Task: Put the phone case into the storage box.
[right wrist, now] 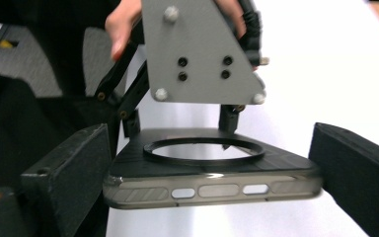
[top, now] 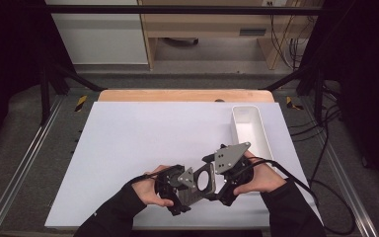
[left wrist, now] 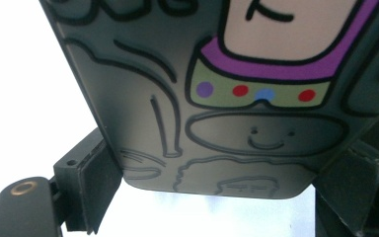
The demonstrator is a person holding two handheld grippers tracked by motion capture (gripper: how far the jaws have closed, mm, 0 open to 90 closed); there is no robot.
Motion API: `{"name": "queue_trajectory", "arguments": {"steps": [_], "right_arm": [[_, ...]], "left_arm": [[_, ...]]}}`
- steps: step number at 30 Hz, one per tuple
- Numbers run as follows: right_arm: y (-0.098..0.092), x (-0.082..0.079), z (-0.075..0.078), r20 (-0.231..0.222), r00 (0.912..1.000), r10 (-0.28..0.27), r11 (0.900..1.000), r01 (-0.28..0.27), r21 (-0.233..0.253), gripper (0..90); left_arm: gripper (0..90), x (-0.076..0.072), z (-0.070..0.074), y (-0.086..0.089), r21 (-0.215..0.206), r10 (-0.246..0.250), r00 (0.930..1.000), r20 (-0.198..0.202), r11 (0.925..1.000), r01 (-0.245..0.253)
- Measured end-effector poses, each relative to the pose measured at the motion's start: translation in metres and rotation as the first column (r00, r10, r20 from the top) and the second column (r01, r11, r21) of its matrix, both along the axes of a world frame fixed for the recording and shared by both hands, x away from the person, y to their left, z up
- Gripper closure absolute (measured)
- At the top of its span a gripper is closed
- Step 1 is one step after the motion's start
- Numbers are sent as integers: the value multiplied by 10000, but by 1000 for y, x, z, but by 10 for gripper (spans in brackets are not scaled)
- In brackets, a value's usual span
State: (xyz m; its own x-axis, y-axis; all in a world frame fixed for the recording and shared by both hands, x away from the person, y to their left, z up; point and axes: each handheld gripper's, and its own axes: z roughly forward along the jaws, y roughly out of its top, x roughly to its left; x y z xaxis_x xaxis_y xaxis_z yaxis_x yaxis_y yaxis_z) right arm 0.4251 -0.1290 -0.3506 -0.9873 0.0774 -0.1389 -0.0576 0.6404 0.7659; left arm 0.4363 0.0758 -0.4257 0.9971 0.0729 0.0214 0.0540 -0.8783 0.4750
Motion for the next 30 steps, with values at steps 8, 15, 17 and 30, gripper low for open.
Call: {"name": "queue_trajectory", "arguments": {"steps": [8, 15, 17, 30], "right_arm": [[-17, -3, 13, 71, 9986, -516, 9867, 499, 1549, 11], [-32, -4, 4, -166, 9967, -798, 9727, 815, 2175, 11], [-34, -5, -1, -290, 9962, -824, 9700, 869, 2270, 11], [-35, -6, -19, -727, 9951, -665, 9624, 832, 2586, 13]], "left_arm": [[116, 4, 1, 12, -849, 484, 9986, -225, 9951, -502], [116, 1, 4, 23, -1895, 689, 9972, -274, 9792, -729], [116, 1, 4, 25, -2175, 755, 9966, -332, 9727, -809], [116, -2, -2, 31, -3302, 1226, 9921, -257, 9357, -1242]]}}
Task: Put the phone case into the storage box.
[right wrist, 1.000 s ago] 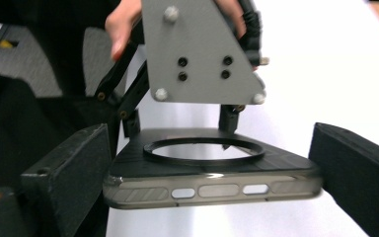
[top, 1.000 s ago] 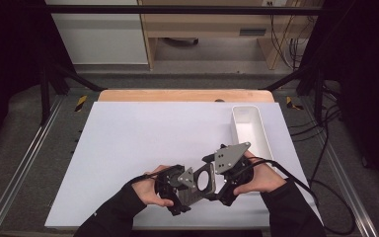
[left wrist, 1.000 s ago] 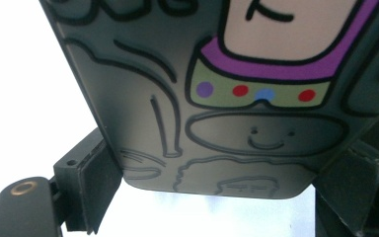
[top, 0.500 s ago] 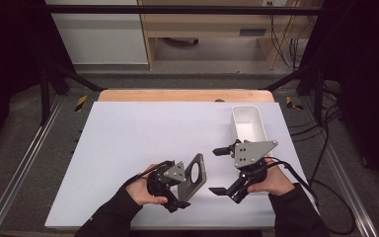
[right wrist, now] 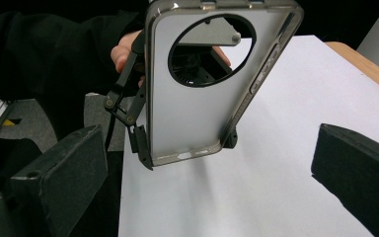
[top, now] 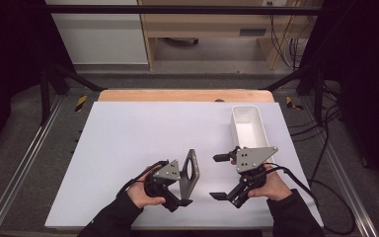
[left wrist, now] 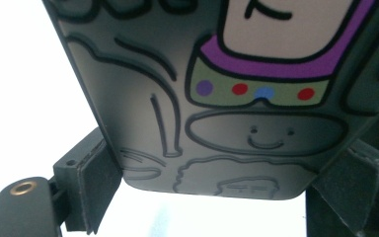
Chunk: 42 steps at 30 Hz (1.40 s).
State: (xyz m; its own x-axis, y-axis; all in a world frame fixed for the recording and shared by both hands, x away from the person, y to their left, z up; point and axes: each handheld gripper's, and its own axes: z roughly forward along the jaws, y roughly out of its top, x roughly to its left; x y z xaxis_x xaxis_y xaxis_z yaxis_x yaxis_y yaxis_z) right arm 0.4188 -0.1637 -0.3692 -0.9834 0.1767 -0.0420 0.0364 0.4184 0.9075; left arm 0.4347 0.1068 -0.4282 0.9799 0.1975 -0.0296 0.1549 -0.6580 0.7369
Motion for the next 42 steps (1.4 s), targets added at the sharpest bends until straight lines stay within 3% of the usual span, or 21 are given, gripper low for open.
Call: {"name": "queue_trajectory", "arguments": {"steps": [7, 18, 42], "right_arm": [[4, 0, -3, -105, 9999, 117, 9999, -116, 93, 16], [9, 1, -8, -215, 9993, 307, 9995, -308, -33, 20], [19, 2, -16, -236, 9986, 478, 9989, -478, 12, 25]], "left_arm": [[115, -2, -4, 0, -517, -14, 9998, -205, 9987, 3], [116, -3, -5, -5, -653, -260, 9994, -220, 9976, 245], [116, -9, -8, -22, -159, -1075, 9941, -163, 9941, 1073]]}}
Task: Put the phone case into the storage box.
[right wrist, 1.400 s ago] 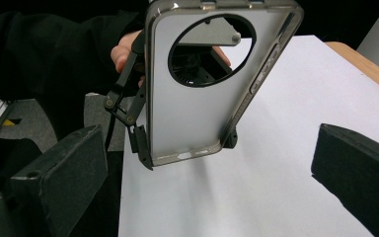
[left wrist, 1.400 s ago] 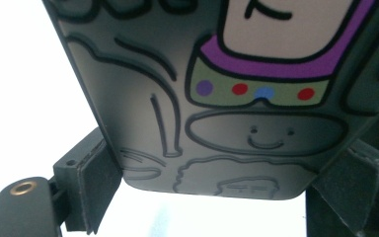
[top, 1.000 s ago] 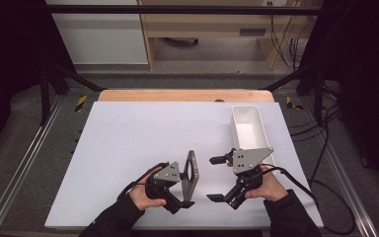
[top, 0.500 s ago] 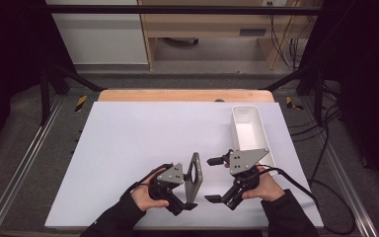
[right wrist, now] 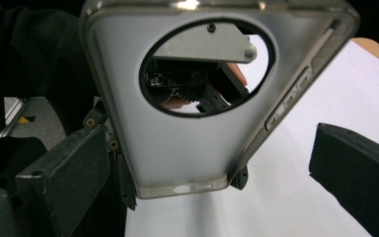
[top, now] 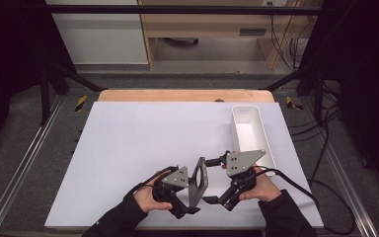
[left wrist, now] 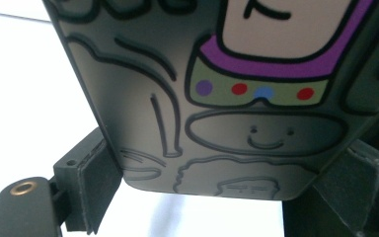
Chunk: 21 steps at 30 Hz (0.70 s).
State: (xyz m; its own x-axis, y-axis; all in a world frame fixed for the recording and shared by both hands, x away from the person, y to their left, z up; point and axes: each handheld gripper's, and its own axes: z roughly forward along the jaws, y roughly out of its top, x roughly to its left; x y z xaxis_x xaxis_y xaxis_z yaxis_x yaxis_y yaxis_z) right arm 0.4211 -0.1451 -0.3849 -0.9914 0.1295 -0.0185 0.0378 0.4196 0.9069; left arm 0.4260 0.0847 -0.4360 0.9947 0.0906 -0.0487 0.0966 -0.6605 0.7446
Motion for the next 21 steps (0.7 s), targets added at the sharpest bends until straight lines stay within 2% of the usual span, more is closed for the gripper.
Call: {"name": "queue_trajectory", "arguments": {"steps": [21], "right_arm": [[8, -1, -6, -106, 9973, 730, 9973, -731, -38, 67]], "left_arm": [[117, -5, -4, -7, 437, -593, 9982, 74, 9973, 589]]}}
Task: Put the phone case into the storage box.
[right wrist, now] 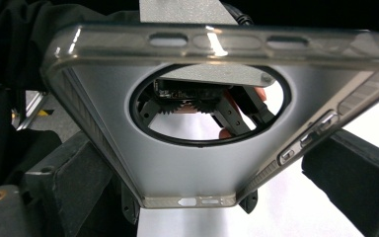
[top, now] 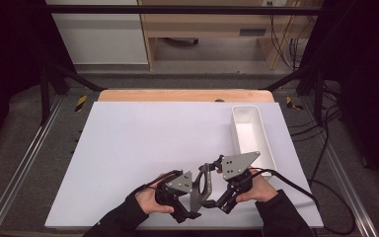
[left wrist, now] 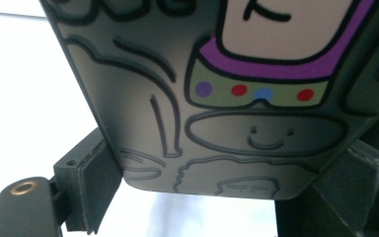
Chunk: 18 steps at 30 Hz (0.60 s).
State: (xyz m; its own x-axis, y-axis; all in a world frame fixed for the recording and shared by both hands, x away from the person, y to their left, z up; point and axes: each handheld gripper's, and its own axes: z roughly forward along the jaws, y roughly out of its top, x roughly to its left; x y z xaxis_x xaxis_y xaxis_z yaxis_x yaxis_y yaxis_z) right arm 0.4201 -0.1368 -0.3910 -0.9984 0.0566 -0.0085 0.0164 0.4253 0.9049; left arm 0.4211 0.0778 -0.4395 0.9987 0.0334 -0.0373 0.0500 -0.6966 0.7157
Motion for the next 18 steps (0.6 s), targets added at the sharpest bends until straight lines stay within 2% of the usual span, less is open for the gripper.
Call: {"name": "queue_trajectory", "arguments": {"steps": [7, 18], "right_arm": [[0, 0, -1, -107, 9996, 274, 9996, -274, -22, 107], [0, 2, -1, -259, 9992, 312, 9995, -313, -36, 116]], "left_arm": [[117, -1, -1, -1, 127, -56, 10000, 48, 9999, 55], [116, 0, 0, 0, 110, 3, 10000, -36, 9999, -3]]}}
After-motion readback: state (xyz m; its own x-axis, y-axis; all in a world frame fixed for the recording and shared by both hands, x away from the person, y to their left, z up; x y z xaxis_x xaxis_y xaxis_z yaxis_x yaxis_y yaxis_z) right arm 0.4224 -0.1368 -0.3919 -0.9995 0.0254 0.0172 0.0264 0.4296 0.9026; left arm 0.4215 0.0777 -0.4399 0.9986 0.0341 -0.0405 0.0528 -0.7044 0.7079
